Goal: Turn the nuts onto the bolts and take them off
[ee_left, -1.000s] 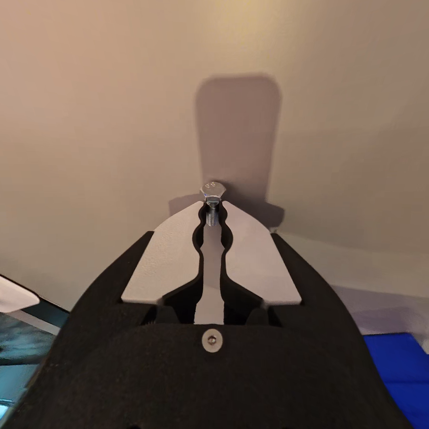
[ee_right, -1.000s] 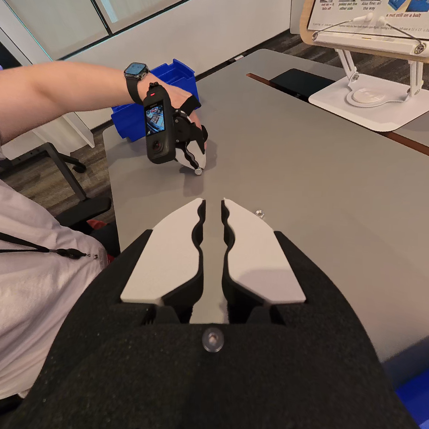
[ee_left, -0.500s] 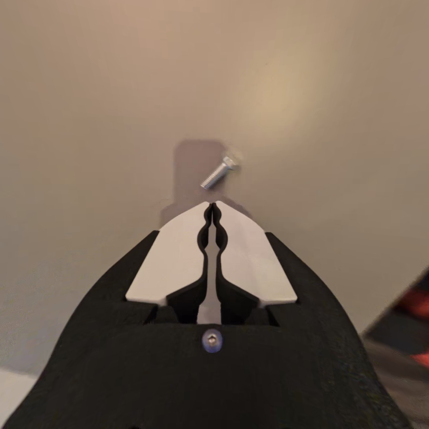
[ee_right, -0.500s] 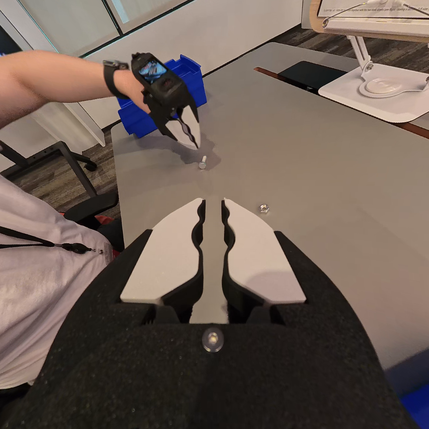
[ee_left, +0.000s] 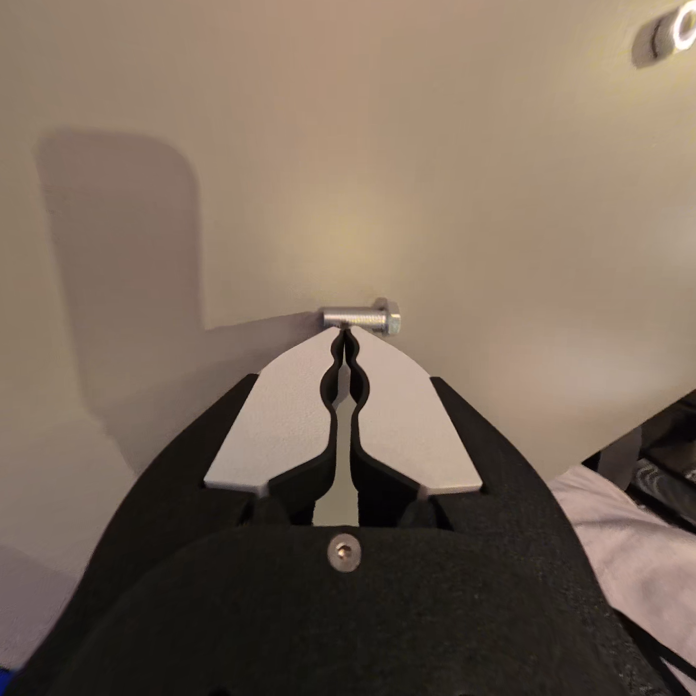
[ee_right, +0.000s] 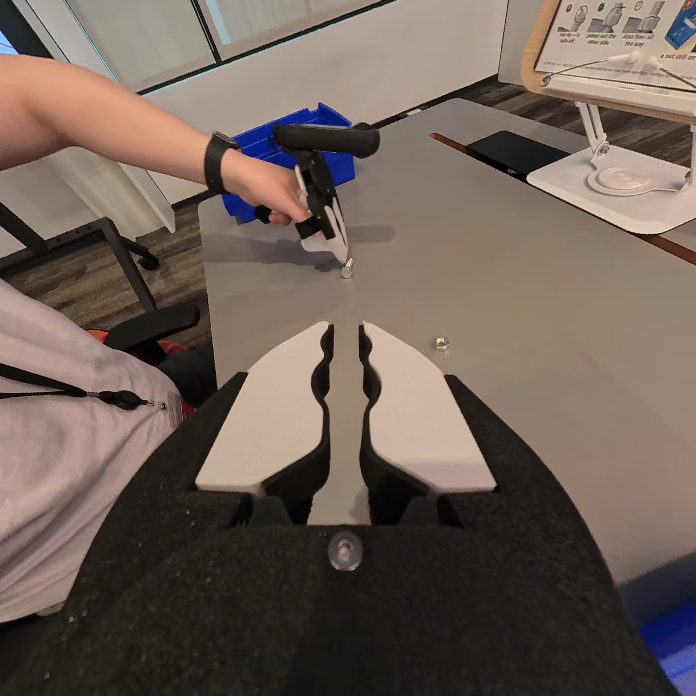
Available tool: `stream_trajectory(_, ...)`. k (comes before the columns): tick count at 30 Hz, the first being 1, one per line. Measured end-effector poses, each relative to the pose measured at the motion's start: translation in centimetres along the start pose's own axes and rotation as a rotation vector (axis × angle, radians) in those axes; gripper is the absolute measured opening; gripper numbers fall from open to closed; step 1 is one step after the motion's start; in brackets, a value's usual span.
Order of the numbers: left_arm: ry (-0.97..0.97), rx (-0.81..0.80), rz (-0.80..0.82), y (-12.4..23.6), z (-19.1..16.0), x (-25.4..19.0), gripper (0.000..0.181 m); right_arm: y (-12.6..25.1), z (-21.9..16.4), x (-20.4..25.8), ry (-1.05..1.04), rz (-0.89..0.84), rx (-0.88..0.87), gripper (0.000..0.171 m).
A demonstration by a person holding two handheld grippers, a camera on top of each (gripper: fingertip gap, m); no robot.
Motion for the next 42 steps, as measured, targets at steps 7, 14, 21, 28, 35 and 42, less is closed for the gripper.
stream_trajectory(7, 0.068, -0.052, -0.094, -0.7, 2.0, 0.0, 0.0, 1.7, -0.2, 0.7, 0.023, -0.024, 0.002, 0.011)
stream_trajectory(14, -0.147, -0.029, -0.063, -0.3, 4.0, -1.2, 0.007, 2.0, -0.6, 0.5, 0.012, -0.028, 0.003, 0.011)
stream_trajectory(21, -0.067, 0.045, 0.0, 0.3, 1.4, -1.6, 0.024, 1.9, -0.4, 0.1, 0.015, -0.02, 0.007, 0.011)
stream_trajectory(28, -0.02, 0.102, 0.035, -0.7, 1.7, -1.4, 0.037, 1.1, -0.6, 0.5, 0.031, 0.003, 0.007, 0.011)
stream_trajectory(35, -0.003, 0.108, 0.028, -1.2, 2.1, -1.9, 0.033, 1.7, -0.7, 0.2, 0.021, -0.003, -0.006, 0.011)
stream_trajectory(42, -0.044, 0.125, 0.079, -1.3, 2.0, -1.9, 0.025, 1.9, -0.8, 0.2, 0.023, -0.003, -0.016, 0.011)
Point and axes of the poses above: each gripper's, where its closed fingertips meet, y back along the fingers, z out of its top, x = y × z across the jaws, the point moved 8 cm from there along y, back along the fingers, and after that the axes turned 7 degrees about -y, right-handed, at the moved point
